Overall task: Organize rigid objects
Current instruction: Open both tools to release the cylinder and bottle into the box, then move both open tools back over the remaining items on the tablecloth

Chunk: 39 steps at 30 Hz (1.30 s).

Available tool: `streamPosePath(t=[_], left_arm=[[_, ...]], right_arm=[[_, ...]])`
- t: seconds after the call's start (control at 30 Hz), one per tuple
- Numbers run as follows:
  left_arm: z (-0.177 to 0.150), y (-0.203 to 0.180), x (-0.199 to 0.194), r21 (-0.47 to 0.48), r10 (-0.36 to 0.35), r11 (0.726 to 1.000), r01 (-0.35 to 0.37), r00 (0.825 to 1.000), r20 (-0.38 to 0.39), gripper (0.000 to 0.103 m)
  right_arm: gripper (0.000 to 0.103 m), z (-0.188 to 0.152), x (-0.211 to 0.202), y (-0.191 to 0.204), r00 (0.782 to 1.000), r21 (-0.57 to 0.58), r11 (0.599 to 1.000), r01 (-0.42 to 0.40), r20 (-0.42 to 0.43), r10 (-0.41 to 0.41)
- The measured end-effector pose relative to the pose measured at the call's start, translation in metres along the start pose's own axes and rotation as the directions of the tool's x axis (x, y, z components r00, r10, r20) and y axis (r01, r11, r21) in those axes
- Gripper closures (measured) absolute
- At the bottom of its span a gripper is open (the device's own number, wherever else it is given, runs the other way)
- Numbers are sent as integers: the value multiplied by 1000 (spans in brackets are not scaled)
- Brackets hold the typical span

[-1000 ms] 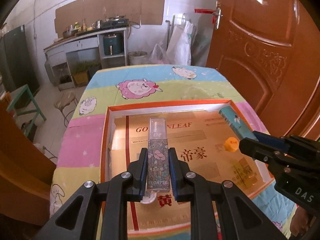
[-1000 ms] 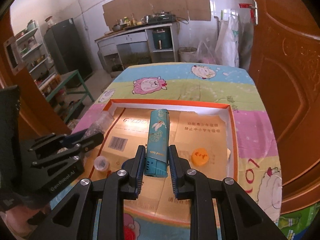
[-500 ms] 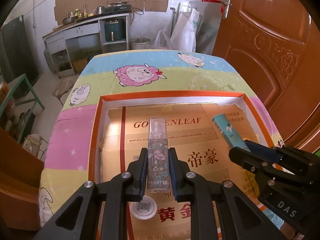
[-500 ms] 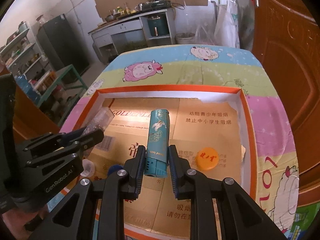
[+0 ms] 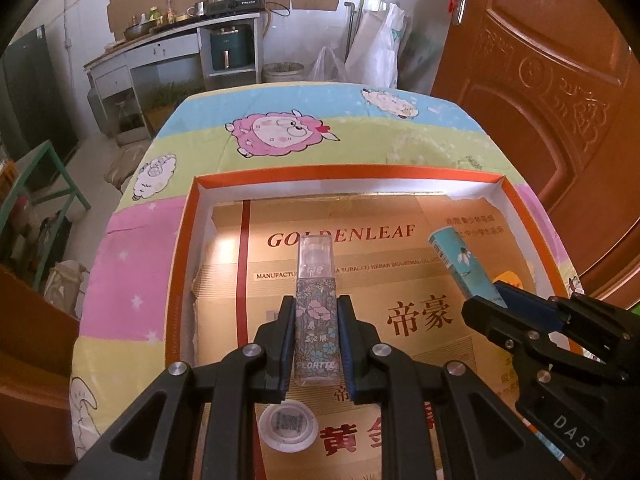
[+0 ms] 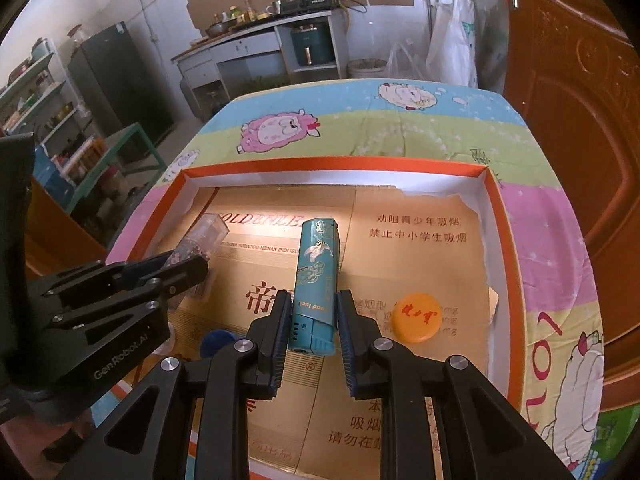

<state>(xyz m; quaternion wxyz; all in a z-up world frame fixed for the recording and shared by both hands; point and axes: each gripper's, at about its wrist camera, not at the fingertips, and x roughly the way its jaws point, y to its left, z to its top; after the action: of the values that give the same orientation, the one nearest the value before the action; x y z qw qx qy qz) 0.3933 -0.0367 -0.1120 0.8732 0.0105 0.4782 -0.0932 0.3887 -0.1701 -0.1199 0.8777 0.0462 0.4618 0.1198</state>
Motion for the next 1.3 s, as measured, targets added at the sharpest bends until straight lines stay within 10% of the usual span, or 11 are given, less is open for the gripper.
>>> streamPosePath(t=[0.53, 0.8, 1.3], left_arm=[[-6, 1, 14, 15, -20, 1000, 20, 999, -31, 82], [-10, 2, 12, 34, -25, 999, 26, 1000, -13, 48], [-17, -4, -17, 59, -35, 998, 31, 996, 79, 48]], right_arm=[[78, -6, 18, 1, 998, -19, 999, 46, -42, -46], [63, -9, 17, 0, 998, -22, 999, 45, -40, -46], [61, -12, -2, 1, 1000, -6, 1000, 29, 7, -29]])
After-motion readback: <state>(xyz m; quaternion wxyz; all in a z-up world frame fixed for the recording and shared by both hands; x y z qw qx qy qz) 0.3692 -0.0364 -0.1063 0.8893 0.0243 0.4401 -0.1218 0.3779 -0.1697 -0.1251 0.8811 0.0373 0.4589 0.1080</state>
